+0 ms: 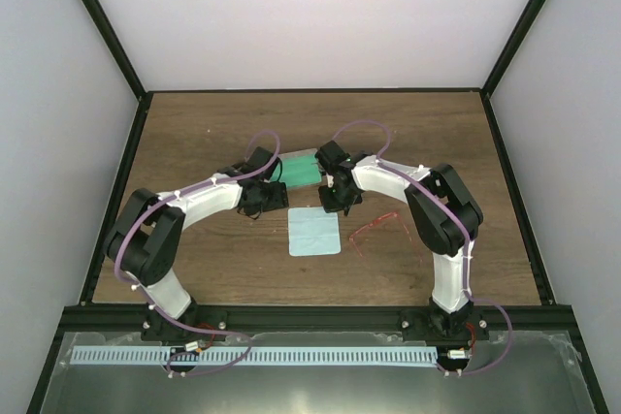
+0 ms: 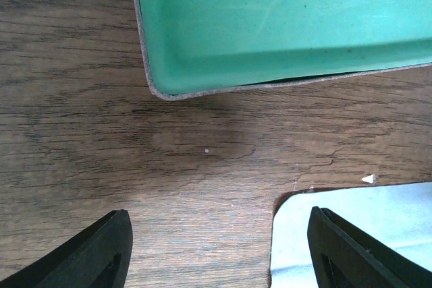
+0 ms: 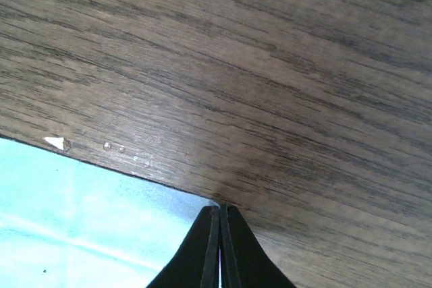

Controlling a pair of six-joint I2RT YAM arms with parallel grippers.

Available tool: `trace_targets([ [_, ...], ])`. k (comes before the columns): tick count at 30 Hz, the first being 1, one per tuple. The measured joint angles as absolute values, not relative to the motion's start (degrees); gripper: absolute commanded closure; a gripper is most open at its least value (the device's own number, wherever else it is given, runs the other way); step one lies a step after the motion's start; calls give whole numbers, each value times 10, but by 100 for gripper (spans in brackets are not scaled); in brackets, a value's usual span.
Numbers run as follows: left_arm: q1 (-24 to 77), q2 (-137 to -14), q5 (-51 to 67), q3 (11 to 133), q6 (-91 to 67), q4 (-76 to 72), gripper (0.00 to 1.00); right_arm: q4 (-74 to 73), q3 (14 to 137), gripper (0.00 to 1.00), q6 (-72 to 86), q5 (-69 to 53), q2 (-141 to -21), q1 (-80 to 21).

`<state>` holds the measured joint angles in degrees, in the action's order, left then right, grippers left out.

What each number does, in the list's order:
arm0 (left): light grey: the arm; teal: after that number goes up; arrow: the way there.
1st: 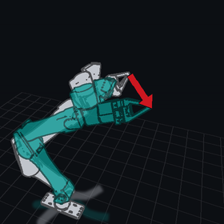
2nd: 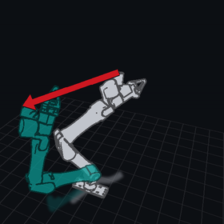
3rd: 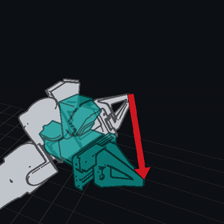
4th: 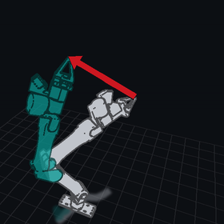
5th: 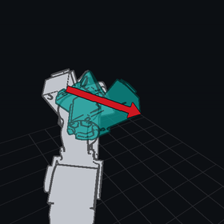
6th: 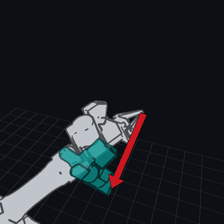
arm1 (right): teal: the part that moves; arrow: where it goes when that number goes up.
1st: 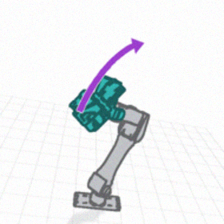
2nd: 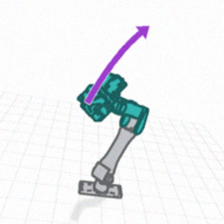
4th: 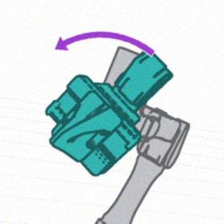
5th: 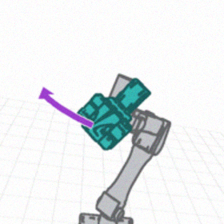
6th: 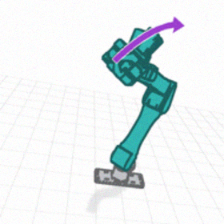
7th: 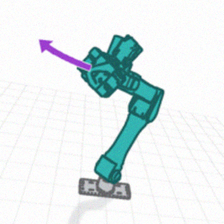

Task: Organize the sunglasses
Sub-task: Adjust the glasses cleaning cloth at the center of the board.

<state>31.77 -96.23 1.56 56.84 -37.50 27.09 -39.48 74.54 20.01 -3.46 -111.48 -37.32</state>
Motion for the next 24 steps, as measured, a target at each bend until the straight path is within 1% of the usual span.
trace_targets([
  [8, 318, -962, 17, 568, -375, 270, 28, -409, 754, 99, 200, -39, -1110, -373],
  [14, 318, -962, 36, 568, -372, 258, 38, -410, 754, 99, 200, -42, -1109, -373],
  [20, 329, -969, 51, 571, -361, 258, 39, -411, 754, 99, 200, -44, -1109, -373],
  [24, 344, -990, 58, 578, -353, 258, 43, -411, 754, 99, 200, -45, -1109, -373],
])
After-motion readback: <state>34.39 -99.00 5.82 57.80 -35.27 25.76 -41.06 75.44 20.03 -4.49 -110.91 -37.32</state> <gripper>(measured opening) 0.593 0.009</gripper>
